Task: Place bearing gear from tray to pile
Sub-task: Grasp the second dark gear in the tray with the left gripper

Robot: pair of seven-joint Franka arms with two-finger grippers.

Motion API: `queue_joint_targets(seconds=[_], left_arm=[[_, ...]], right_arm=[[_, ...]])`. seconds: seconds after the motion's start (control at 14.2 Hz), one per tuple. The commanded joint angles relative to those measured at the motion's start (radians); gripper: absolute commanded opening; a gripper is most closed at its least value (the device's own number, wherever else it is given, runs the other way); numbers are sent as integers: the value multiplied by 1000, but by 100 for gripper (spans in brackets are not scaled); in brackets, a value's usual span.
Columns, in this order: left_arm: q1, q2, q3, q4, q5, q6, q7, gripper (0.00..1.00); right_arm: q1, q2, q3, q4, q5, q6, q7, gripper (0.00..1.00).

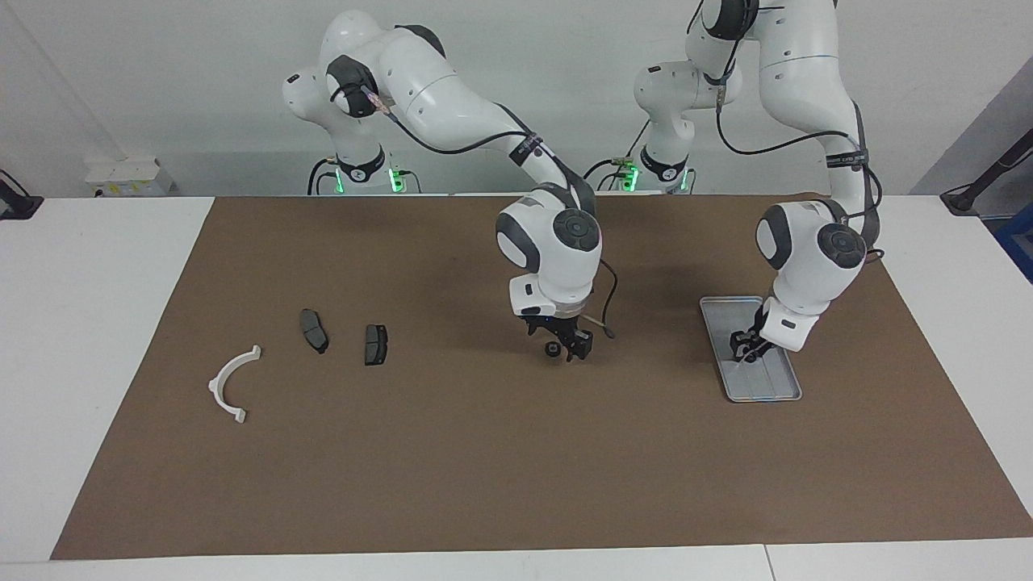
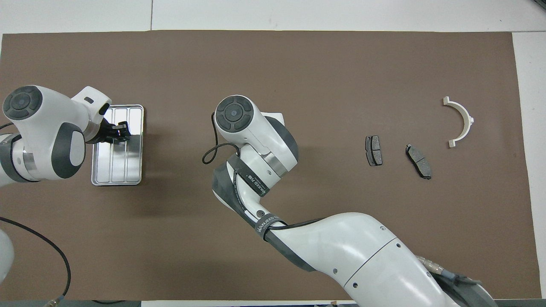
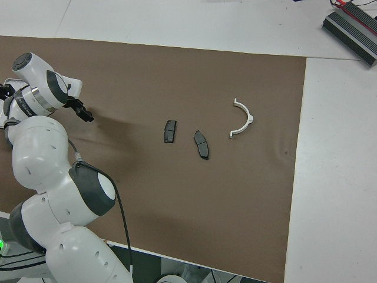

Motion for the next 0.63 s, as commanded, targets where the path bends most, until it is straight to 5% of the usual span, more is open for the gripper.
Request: queue_joint_targets(seconds=[0.0, 0.56], left_arm=[[3, -17, 1, -31, -2, 29, -10, 48], [3, -12, 1, -31, -2, 51, -12, 47]], right_arm=[[-7, 17, 7, 22, 5, 4, -9, 96], [12, 15, 7, -41, 21, 76, -22, 92]])
